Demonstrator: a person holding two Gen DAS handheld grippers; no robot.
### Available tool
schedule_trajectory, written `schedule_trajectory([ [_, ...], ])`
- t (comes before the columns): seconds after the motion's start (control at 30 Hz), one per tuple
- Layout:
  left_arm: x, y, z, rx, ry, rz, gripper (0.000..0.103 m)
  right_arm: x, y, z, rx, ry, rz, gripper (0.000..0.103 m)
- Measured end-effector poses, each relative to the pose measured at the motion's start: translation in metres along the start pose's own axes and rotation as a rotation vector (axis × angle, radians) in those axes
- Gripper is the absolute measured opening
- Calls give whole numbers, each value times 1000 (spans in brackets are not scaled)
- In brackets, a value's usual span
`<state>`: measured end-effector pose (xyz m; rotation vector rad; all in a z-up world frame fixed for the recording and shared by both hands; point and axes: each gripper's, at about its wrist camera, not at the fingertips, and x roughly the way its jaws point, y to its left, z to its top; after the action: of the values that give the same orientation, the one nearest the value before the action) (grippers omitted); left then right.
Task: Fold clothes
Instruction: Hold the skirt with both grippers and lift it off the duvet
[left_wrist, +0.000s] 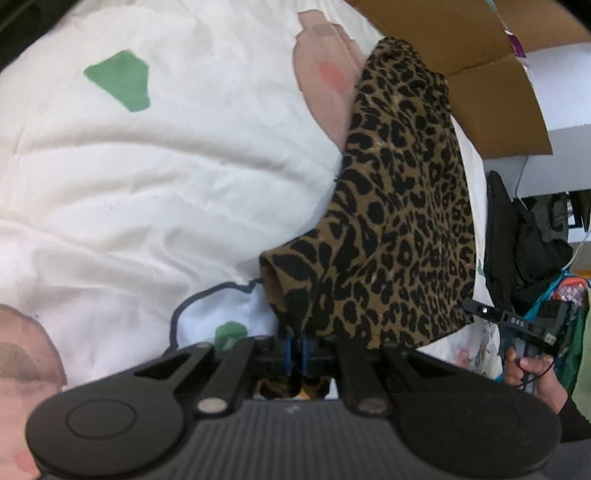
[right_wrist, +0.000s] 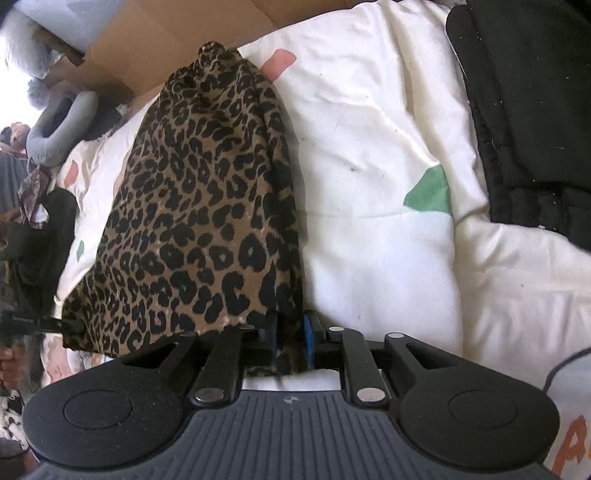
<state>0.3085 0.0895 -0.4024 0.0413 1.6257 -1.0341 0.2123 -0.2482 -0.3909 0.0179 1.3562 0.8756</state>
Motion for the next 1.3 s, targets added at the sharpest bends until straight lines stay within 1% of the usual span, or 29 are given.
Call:
schedule_trajectory([
  [0.1, 3, 3, 0, -5, 1, 0, 6, 6, -6, 6, 25, 9, 33, 26],
  [0.3, 6, 8, 2, -25, -3, -12, 7, 21, -21, 20, 93, 74, 129, 27],
  [0.47, 8, 15, 2, -49, -10, -29, 7, 23, -28, 23, 120, 133, 171, 27],
  [0.6, 10, 19, 2, -68, -10, -40, 7, 27, -33, 20, 174, 130, 195, 27],
  [0.63, 10, 17, 2, -63, -8, -35, 7, 27, -31, 20, 169, 130, 195, 27],
  [0.67, 10, 16, 3, -58, -5, -30, 7, 27, -30, 20, 159, 131, 194, 26],
  [0.7, 9, 13, 3, -46, -4, -23, 6, 27, -28, 20, 149, 132, 193, 13],
  [0.73, 7, 11, 3, -41, -6, -16, 6, 27, -26, 20, 139, 133, 192, 8],
  [0.77, 5, 8, 2, -36, -9, -9, 6, 27, -25, 20, 129, 134, 190, 7],
  [0.8, 3, 6, 2, -31, -11, -2, 6, 25, -23, 19, 126, 133, 189, 4],
  [0.9, -6, 2, 2, -17, -4, 3, 5, 21, -21, 17, 128, 128, 195, 2],
  [1.03, -18, -4, 1, 2, 6, 9, 5, 15, -19, 14, 150, 125, 211, 1],
  [1.13, -31, -3, 3, 4, 2, 23, 5, 12, -14, 8, 139, 139, 232, 1],
  [1.3, -38, 1, 1, 22, -7, 57, 5, 9, -4, -3, 123, 175, 258, 1],
])
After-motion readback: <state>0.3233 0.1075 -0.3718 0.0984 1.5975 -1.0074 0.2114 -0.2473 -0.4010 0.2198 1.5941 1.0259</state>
